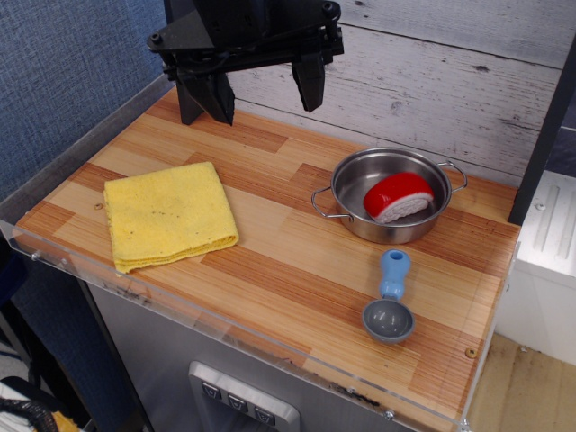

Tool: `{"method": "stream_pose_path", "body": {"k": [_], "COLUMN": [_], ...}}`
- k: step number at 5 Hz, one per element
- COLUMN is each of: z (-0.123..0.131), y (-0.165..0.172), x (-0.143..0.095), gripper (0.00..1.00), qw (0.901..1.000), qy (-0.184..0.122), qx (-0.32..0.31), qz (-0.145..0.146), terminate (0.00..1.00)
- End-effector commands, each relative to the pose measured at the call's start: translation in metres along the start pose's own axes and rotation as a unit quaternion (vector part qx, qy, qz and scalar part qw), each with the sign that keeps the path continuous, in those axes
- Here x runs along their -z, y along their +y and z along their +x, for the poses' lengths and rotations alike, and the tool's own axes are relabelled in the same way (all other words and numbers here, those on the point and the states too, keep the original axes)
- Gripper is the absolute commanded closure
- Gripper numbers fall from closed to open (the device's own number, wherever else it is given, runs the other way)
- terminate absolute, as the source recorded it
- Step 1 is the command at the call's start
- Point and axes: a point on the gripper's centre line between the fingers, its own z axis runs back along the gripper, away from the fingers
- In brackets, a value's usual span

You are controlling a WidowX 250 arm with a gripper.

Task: Move the meant to on top of the yellow cloth

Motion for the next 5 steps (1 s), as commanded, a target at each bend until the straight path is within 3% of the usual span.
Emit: {"method": "stream_pose_path", "body": {"k": [1,2,3,4,5], "z": [0.0,0.033,0.06,0.064,0.053], "y": [0.0,-0.003,-0.014,-0.03,-0.046], "x": [0.0,0.007,0.019,0.034,0.047], "gripper": [0.0,0.0,0.0,0.0,0.0], "qw": [1.0,0.9947,0.9668,0.9264,0.8748], "qy": [0.0,-0.017,-0.004,0.024,0.045], "qx": [0.0,0.102,0.254,0.376,0.48], "qz": [0.0,0.006,0.027,0.002,-0.044], "terminate": [0.0,0.0,0.0,0.0,0.0]}}
